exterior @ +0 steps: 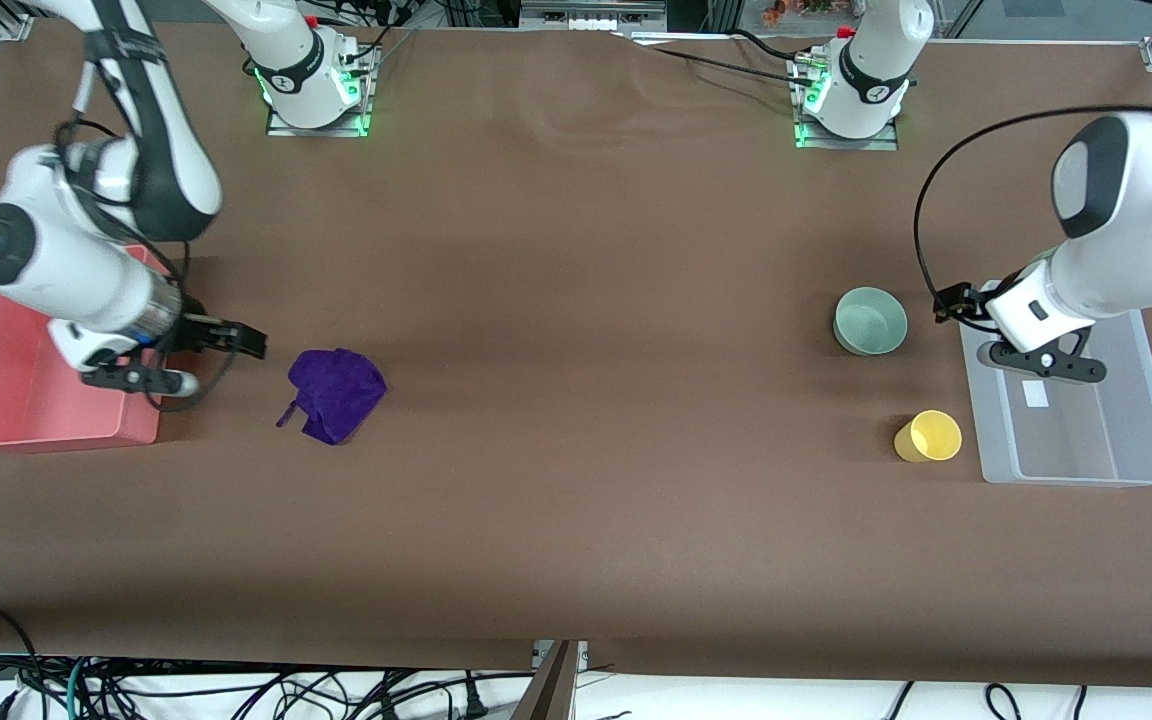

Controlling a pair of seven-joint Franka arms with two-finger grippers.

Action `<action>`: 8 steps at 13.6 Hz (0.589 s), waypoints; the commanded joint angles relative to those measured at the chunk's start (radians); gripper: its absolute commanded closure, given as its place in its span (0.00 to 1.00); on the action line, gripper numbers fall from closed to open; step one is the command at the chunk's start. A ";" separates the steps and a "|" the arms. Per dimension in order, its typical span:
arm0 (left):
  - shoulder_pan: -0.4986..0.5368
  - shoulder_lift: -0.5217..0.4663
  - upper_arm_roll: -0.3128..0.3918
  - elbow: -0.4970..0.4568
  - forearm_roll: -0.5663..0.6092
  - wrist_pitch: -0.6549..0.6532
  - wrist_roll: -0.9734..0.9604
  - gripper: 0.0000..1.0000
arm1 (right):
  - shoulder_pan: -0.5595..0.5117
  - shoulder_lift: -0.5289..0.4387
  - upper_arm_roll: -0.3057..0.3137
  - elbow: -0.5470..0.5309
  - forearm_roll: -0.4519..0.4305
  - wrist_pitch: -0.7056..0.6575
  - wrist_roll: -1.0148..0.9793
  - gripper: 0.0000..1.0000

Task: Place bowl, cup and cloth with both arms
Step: 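Grasp the purple cloth with the right gripper while the left gripper grasps the bowl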

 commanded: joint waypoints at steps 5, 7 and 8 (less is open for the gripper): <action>0.011 0.037 -0.005 -0.332 0.019 0.430 0.043 0.01 | 0.101 0.192 0.001 -0.005 0.011 0.275 0.108 0.01; 0.012 0.083 -0.005 -0.332 0.019 0.435 0.063 0.12 | 0.118 0.238 0.001 -0.005 0.011 0.324 0.106 0.01; 0.011 0.111 -0.005 -0.331 0.019 0.438 0.065 0.22 | 0.121 0.249 0.001 -0.005 0.011 0.341 0.106 0.01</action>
